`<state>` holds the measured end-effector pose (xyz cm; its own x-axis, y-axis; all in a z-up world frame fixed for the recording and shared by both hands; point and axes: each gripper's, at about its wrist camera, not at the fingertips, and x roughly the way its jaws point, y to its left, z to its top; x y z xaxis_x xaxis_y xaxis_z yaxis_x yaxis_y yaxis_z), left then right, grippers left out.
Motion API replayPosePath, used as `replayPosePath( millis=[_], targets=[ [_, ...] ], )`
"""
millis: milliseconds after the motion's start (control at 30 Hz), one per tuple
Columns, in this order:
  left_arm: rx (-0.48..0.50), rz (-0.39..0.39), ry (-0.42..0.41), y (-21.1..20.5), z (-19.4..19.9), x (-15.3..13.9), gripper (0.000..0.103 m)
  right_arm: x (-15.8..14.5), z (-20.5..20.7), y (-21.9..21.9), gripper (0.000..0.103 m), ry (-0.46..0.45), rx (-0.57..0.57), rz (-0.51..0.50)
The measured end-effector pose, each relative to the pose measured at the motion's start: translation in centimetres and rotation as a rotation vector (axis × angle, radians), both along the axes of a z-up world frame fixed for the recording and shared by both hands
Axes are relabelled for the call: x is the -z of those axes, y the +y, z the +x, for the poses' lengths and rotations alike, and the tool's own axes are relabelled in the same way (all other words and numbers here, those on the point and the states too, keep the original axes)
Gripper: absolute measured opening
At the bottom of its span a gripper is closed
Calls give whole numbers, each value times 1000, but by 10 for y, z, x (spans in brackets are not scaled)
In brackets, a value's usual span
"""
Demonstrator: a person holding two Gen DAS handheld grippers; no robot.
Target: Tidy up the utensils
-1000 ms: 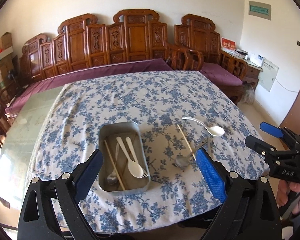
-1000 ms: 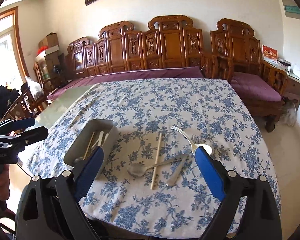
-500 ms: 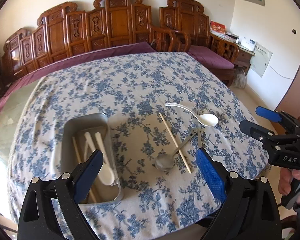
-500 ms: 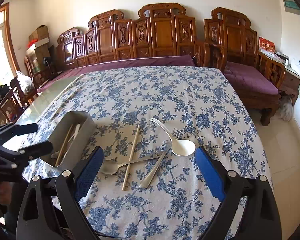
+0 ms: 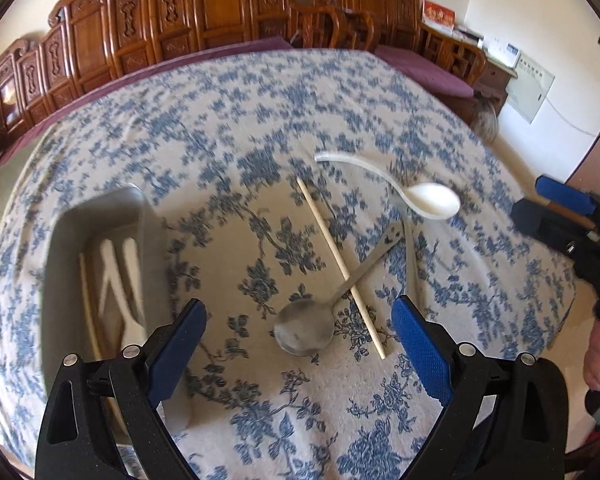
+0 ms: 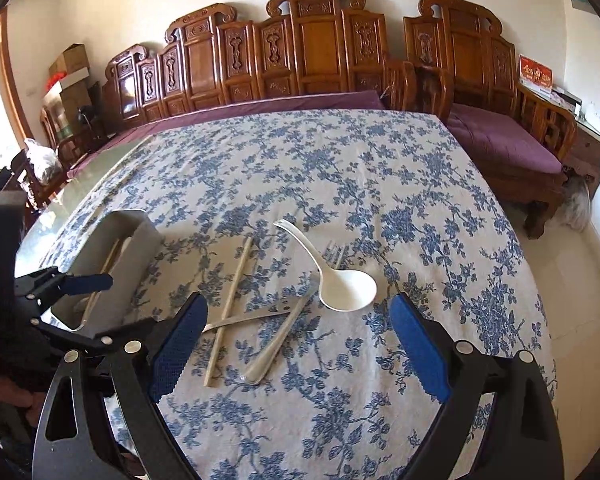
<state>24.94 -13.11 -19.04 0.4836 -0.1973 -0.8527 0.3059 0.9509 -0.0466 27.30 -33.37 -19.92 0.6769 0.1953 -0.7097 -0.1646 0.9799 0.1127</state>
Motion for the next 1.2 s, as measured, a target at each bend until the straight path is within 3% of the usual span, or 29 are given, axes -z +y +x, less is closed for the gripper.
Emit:
replayPosePath(
  millis=[200,333,700,900,1067,1200],
  targets=[
    [18,4,61,-14,4,31,90,20,6,-10,94,33,16,-10],
    [36,-3,89,-24,6,44,78,28,9,-16,94,49,31,-3],
    [29,30,65,-19,27,45,71,35,9,-22,94,64,36,15],
    [55,30,102,-16,31,51,49,34,9,-19,94,60,29,17],
    [63,44,112,-15,26,53,43,34,8,-18,94,61,27,24],
    [80,55,116,-16,21,52,28,33,7,-18,94,60,27,26]
  ],
)
